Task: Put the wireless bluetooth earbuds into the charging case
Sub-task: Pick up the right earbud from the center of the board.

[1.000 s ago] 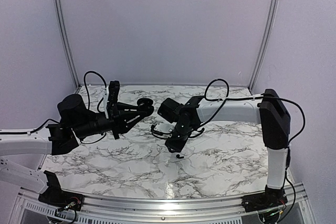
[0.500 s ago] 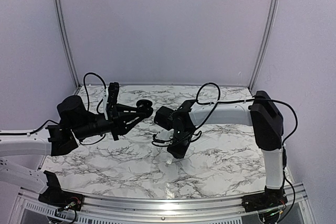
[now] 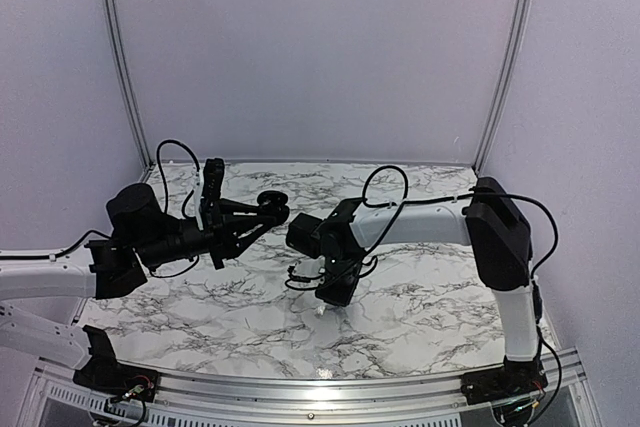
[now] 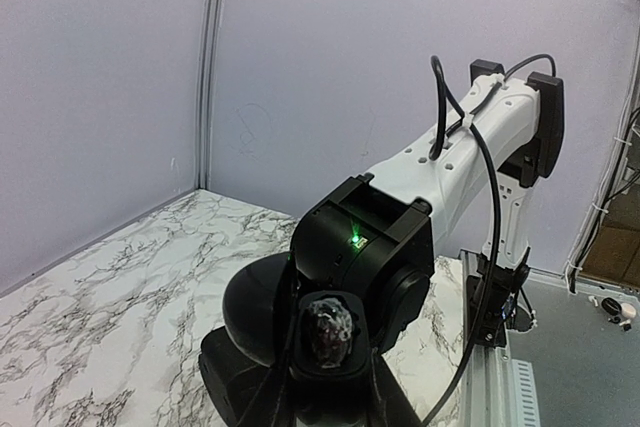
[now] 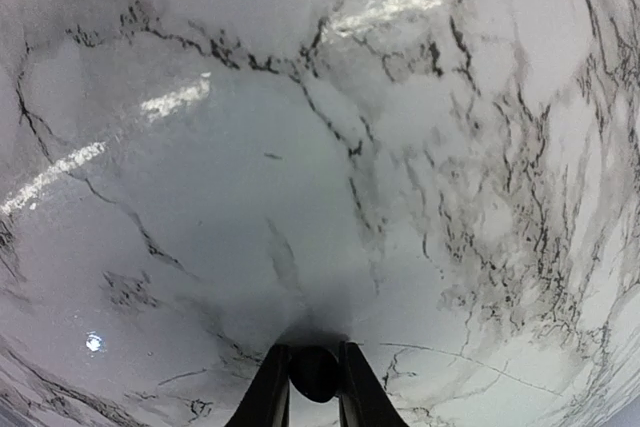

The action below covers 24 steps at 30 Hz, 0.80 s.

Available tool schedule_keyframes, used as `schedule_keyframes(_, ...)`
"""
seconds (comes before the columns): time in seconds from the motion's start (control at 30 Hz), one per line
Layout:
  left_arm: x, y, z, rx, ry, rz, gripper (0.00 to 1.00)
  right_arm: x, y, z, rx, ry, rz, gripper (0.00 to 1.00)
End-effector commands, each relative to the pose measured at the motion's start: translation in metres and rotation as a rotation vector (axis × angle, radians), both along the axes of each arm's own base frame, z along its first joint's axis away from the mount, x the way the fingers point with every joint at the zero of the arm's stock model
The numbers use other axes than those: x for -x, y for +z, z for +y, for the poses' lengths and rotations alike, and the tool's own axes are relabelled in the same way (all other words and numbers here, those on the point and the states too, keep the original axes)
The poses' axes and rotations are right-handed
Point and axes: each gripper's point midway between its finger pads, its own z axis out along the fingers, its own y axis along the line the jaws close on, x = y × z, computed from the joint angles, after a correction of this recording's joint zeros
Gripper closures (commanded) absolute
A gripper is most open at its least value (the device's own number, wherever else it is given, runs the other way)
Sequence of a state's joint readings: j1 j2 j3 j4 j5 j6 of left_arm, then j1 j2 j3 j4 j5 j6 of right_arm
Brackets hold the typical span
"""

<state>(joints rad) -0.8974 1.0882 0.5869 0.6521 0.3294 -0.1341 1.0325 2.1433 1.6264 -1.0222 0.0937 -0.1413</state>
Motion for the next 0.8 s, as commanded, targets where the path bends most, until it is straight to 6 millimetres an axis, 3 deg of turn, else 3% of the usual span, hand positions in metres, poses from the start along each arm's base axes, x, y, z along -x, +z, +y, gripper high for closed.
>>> schedule_keyframes(0.0,-0.001,0.007,0.006,0.018,0.021,-0.019,1.00,0.001,-0.005,0.003,0.033,0.015,-0.005,0.84)
schedule_keyframes(0.17,-0.002,0.005,0.005,0.014,0.023,-0.014,1.00,0.001,0.002,0.007,-0.004,0.015,-0.013,0.88)
schedule_keyframes(0.3,-0.003,0.004,0.006,0.017,0.024,-0.005,1.00,-0.007,0.032,0.031,-0.178,0.001,-0.040,0.90)
schedule_keyframes(0.47,-0.005,0.006,0.008,0.018,0.037,-0.016,1.00,-0.024,0.092,0.048,-0.466,-0.052,-0.074,0.91)
schedule_keyframes(0.6,-0.003,0.011,0.009,0.027,0.033,-0.048,1.00,-0.041,0.144,0.046,-0.669,-0.105,-0.153,0.92)
schedule_keyframes(0.77,0.002,0.025,0.010,0.047,0.018,-0.109,1.00,-0.046,0.238,0.043,-1.004,-0.121,-0.268,0.92)
